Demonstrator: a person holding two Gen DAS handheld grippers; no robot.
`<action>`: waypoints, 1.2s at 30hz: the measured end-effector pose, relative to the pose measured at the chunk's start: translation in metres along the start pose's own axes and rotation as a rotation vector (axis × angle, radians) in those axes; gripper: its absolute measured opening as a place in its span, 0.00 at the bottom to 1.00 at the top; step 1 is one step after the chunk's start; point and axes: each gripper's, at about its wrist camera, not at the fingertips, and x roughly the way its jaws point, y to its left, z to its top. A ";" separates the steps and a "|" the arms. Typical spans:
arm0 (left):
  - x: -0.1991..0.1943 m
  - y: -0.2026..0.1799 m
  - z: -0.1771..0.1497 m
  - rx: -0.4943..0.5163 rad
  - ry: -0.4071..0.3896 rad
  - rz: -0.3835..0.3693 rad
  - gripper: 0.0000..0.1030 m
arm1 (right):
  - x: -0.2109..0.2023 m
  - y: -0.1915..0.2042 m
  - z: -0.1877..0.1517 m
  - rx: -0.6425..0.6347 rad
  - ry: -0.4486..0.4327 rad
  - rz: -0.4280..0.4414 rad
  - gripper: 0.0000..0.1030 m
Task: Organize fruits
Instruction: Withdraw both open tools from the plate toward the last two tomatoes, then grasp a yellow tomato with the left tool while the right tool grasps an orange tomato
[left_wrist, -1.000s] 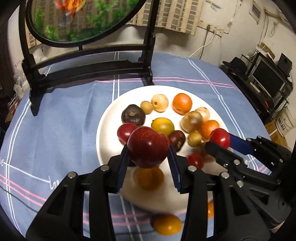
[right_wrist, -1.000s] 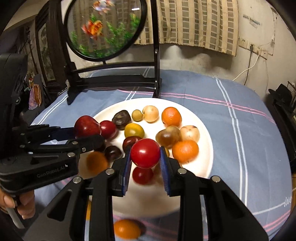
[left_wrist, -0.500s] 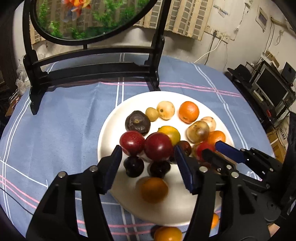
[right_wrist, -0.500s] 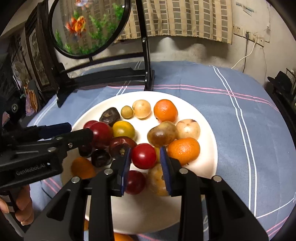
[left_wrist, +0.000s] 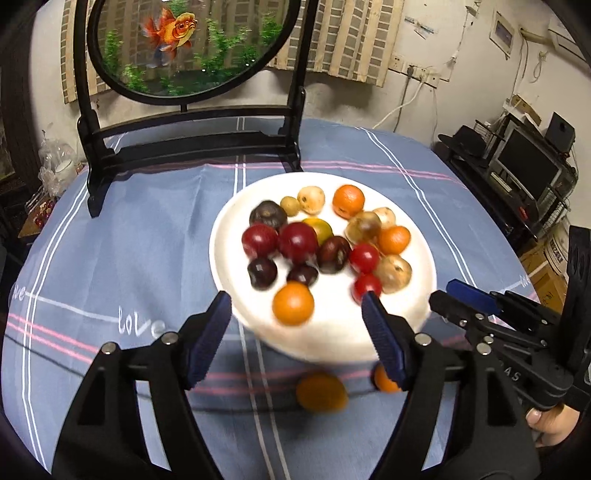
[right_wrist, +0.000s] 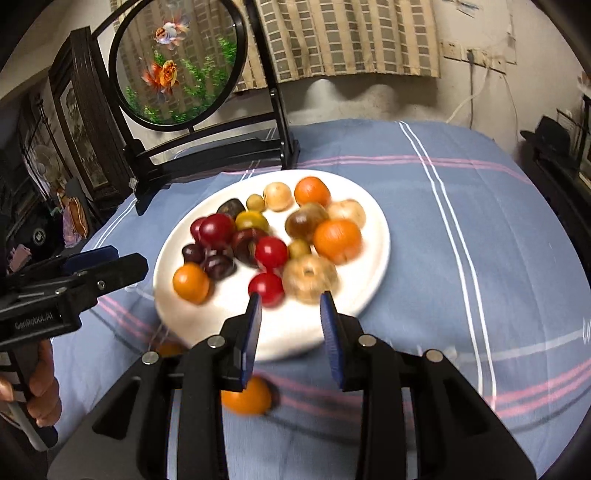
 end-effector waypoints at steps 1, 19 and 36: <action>-0.002 -0.001 -0.006 0.003 -0.001 -0.001 0.76 | -0.005 -0.001 -0.007 0.007 0.000 0.001 0.39; 0.012 -0.009 -0.072 0.017 0.082 0.010 0.80 | -0.023 -0.001 -0.063 0.033 0.005 0.013 0.57; 0.042 -0.011 -0.086 0.036 0.107 0.039 0.69 | -0.015 0.006 -0.068 -0.006 0.029 0.024 0.57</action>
